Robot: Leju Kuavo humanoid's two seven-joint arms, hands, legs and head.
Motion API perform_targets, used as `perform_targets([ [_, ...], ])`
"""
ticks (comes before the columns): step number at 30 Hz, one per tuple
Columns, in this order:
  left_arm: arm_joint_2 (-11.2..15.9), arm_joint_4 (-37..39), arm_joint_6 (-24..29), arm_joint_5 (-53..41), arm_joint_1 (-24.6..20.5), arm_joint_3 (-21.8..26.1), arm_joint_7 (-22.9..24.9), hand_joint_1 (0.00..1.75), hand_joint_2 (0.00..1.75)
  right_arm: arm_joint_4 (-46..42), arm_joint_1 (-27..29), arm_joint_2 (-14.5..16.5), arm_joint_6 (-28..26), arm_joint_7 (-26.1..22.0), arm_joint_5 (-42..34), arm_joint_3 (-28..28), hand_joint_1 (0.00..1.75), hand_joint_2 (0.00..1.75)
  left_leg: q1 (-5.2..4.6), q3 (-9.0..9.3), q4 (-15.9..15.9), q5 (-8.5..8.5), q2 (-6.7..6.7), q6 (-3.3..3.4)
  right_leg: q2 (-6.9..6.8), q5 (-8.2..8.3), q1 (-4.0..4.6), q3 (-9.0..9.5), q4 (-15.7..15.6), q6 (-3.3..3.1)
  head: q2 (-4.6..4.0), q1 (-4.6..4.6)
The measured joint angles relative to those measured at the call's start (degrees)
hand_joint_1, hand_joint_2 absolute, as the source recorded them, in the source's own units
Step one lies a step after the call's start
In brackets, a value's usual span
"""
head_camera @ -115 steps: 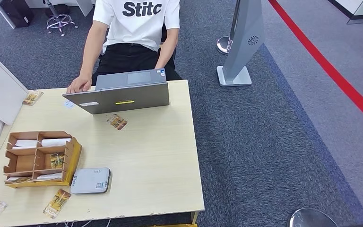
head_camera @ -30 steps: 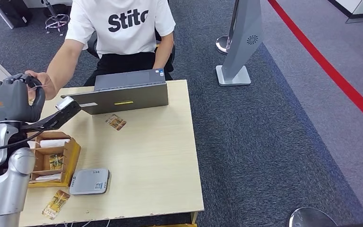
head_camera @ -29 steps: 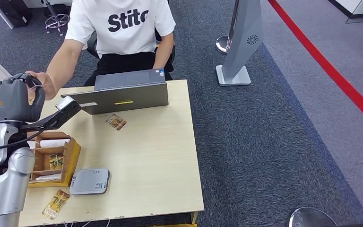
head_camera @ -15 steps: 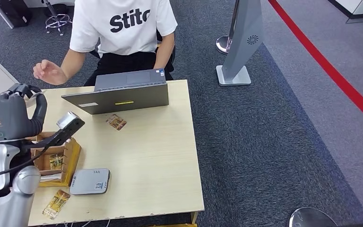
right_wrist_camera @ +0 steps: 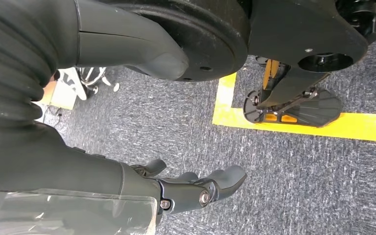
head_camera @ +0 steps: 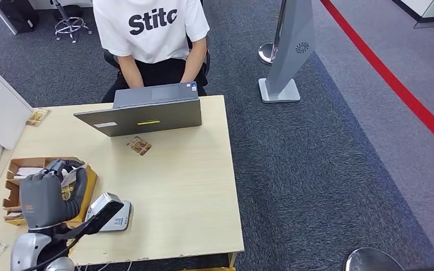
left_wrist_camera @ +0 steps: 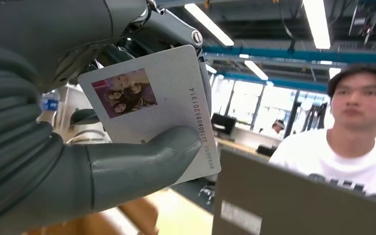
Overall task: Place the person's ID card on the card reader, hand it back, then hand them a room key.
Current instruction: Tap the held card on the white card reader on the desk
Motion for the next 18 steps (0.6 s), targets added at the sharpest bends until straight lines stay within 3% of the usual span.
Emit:
perform_targets([
  [12, -1.6, 0.6, -0.8, 2.5, 3.9, 0.3, 0.1, 1.75, 1.75, 0.0, 0.0, 0.1, 0.0, -0.2, 0.1, -0.3, 0.0, 1.75, 0.0, -0.01, 0.0, 0.0, -0.02, 0.0, -0.04, 0.0, 0.0, 0.03, 0.0, 0.0, 0.0, 0.01],
  [18, -1.8, 6.8, -1.4, 3.4, 4.8, 2.8, 0.3, 1.75, 1.75, 0.0, 0.0, 0.1, 0.2, -0.1, 0.4, -0.3, 0.0, 1.75, 0.01, -0.01, 0.0, 0.0, -0.02, 0.0, -0.05, 0.0, 0.0, 0.02, 0.0, 0.0, -0.01, 0.0],
])
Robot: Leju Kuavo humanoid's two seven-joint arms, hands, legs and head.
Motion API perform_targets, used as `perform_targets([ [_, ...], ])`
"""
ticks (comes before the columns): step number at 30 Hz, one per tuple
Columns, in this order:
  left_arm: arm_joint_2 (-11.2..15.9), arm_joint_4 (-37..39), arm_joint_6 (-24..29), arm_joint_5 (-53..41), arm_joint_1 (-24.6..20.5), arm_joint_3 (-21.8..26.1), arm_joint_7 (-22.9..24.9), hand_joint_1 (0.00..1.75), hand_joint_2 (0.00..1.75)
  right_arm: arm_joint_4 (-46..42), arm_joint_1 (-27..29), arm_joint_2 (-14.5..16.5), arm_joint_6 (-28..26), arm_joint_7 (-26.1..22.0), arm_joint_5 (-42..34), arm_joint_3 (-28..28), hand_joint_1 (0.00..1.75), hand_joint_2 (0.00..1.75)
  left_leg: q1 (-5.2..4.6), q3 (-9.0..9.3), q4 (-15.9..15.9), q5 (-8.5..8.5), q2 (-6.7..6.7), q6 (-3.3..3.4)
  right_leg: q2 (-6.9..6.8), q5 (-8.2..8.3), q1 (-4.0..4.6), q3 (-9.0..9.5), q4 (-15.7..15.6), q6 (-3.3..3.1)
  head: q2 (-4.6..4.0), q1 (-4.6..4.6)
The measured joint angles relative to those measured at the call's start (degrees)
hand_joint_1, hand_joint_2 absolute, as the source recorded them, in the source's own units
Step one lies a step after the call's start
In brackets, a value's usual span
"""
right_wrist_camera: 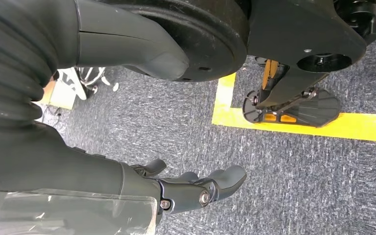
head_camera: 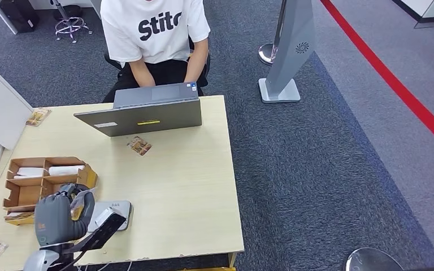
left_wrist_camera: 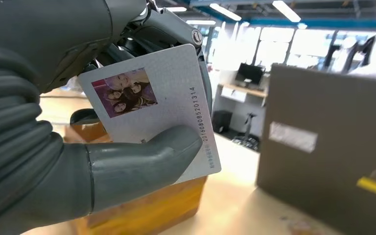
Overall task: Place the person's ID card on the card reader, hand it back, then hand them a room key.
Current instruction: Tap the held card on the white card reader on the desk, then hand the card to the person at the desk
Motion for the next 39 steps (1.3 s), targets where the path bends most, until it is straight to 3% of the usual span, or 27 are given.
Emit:
perform_targets([
  [12, -0.9, 9.0, -0.6, 0.1, 0.1, 2.3, -0.1, 1.75, 1.75, 0.0, 0.0, 0.0, 0.1, 0.3, 0.6, 0.0, 0.0, 1.75, 0.0, 0.0, 0.0, 0.0, 0.0, 0.0, 0.0, 0.0, 0.0, 0.01, 0.0, 0.0, 0.01, 0.0],
  [39, -1.4, 12.3, -1.2, -0.4, 0.0, 2.7, -0.1, 1.75, 1.75, 0.0, 0.0, 0.0, 0.6, -0.1, 1.0, 0.0, 0.0, 1.75, 0.0, 0.0, 0.0, 0.0, 0.0, 0.0, 0.0, 0.0, 0.0, 0.0, 0.0, 0.0, 0.01, 0.0],
])
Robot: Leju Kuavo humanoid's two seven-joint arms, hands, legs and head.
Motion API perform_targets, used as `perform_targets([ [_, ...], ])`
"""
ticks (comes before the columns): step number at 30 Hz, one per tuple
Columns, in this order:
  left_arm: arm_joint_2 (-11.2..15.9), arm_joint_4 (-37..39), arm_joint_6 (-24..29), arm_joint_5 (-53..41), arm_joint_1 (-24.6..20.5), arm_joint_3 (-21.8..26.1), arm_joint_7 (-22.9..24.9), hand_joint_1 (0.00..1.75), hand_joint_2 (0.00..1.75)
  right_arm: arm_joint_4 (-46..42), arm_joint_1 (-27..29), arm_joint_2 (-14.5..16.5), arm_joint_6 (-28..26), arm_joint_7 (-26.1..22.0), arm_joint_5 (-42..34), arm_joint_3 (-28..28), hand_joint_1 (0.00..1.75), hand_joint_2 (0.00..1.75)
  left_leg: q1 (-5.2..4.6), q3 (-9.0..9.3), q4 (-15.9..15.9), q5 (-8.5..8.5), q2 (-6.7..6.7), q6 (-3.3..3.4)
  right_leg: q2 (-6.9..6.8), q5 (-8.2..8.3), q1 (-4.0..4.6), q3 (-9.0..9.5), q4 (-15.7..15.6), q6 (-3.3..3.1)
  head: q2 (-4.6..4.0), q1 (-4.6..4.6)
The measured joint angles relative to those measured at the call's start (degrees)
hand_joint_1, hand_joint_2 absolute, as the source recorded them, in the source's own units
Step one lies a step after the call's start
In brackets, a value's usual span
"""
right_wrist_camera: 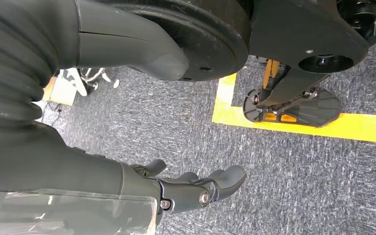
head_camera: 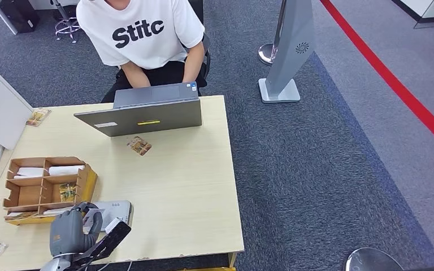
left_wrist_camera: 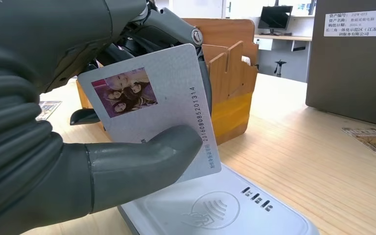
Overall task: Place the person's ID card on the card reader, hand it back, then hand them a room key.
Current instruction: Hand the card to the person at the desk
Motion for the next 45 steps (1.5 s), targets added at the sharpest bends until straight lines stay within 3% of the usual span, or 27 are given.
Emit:
perform_targets([
  [7, 0.7, -1.2, 0.4, -0.6, -0.8, 0.0, -0.1, 1.75, 1.75, 0.0, 0.0, 0.0, 0.0, 0.1, 0.5, 0.0, 0.0, 1.75, 0.01, 0.0, 0.0, 0.01, 0.0, -0.01, 0.0, 0.0, 0.01, 0.0, 0.0, 0.0, 0.0, 0.0],
  [12, 3.8, -6.2, -0.3, -1.1, -4.0, 0.0, -0.1, 1.75, 1.75, 0.0, 0.0, 0.0, -0.1, -0.2, 1.0, 0.0, 0.0, 1.75, 0.03, 0.0, 0.0, 0.04, -0.02, -0.02, -0.02, 0.01, 0.02, 0.0, 0.0, -0.01, 0.0, 0.0],
  [20, 10.4, -11.2, -4.1, -5.2, -13.0, 0.5, 1.4, 1.75, 1.75, 0.0, 0.0, 0.0, 0.0, -0.5, 1.7, 0.0, 0.0, 1.75, 0.04, 0.0, 0.0, 0.12, -0.05, -0.05, -0.05, 0.03, 0.03, 0.0, 0.1, -0.05, 0.01, 0.0],
  [30, 18.4, -6.1, -10.6, -7.1, -27.3, 0.5, 3.6, 1.75, 1.75, 0.0, 0.0, 0.0, 0.3, -0.6, 2.1, 0.0, 0.0, 1.75, 0.06, 0.0, 0.0, 0.15, -0.03, -0.07, 0.0, 0.07, 0.06, -0.01, 0.1, -0.09, 0.0, 0.0],
  [41, 19.9, -2.4, -11.6, -6.7, -30.9, 0.5, 4.0, 1.75, 1.75, 0.0, -0.1, 0.0, 0.7, -0.6, 2.1, 0.0, 0.0, 1.75, 0.05, -0.02, 0.0, 0.14, -0.01, -0.06, 0.02, 0.06, 0.05, -0.05, 0.1, -0.09, -0.01, 0.01],
  [42, 19.9, -2.4, -11.6, -6.4, -31.0, 0.5, 3.9, 1.47, 1.75, 0.0, -0.1, 0.0, 0.7, -0.6, 2.1, 0.0, 0.0, 1.75, 0.05, -0.02, 0.0, 0.14, -0.01, -0.06, 0.02, 0.06, 0.05, -0.05, 0.1, -0.09, -0.01, 0.01],
  [45, 19.7, -2.4, -11.4, -5.8, -30.8, 0.5, 3.7, 0.16, 1.75, 0.0, -0.1, 0.0, 0.7, -0.6, 2.1, 0.0, 0.0, 1.75, 0.05, -0.02, 0.0, 0.14, -0.01, -0.07, 0.03, 0.07, 0.05, -0.05, 0.1, -0.09, -0.01, 0.01],
])
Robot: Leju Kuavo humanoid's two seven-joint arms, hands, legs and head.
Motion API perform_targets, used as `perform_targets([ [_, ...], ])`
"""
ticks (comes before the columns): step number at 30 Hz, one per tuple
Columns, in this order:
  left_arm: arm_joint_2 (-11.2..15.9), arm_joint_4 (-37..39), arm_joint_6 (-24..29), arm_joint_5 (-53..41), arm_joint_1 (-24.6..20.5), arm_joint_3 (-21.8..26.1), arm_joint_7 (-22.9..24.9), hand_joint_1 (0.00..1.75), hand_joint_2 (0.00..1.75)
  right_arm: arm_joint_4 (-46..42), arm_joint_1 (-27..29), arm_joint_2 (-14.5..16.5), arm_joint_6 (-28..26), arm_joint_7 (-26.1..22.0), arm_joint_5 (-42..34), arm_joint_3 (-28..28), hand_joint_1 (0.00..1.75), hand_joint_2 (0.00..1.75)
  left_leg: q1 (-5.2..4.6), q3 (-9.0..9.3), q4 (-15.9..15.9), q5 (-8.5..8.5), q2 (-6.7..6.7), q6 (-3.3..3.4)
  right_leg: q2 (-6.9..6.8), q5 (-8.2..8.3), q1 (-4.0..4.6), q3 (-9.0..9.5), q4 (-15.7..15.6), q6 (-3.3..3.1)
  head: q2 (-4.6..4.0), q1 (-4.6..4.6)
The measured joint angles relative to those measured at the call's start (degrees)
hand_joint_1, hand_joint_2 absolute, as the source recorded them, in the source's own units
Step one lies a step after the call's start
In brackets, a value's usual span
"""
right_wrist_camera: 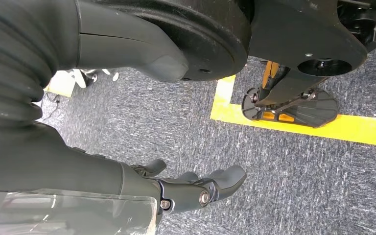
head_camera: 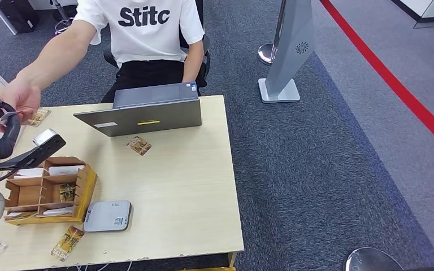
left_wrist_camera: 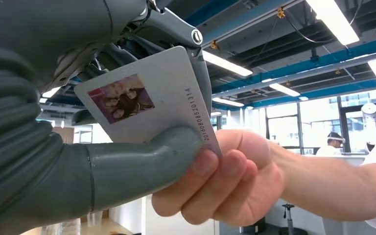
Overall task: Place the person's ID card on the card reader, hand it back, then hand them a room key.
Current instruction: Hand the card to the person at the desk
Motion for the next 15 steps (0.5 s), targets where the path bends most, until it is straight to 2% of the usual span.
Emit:
perform_targets([
  [1, -0.1, -0.1, 0.2, 0.1, 0.2, 0.0, -0.1, 0.0, 1.75, 0.0, 0.0, 0.0, 0.0, 0.0, 0.0, 0.0, 0.0, 1.75, 0.0, 0.0, 0.0, 0.0, 0.0, 0.0, 0.01, 0.0, 0.0, 0.0, 0.0, 0.0, 0.01, 0.0],
  [9, -1.5, -3.7, 2.8, 0.7, 3.3, 0.0, -1.1, 0.0, 1.75, 0.0, 0.0, 0.0, 0.0, 0.4, -0.1, 0.0, 0.0, 1.75, 0.0, -0.01, 0.0, -0.01, 0.01, 0.0, 0.01, -0.01, 0.0, -0.02, 0.0, 0.0, 0.01, 0.01],
  [15, -1.7, -4.2, 2.9, 0.7, 3.7, 0.0, -1.1, 0.0, 1.75, 0.0, 0.0, 0.0, 0.0, 0.4, -0.1, 0.0, 0.0, 1.75, 0.0, -0.01, 0.0, -0.01, 0.01, 0.0, 0.01, -0.01, 0.0, -0.02, 0.0, 0.0, 0.0, 0.02],
])
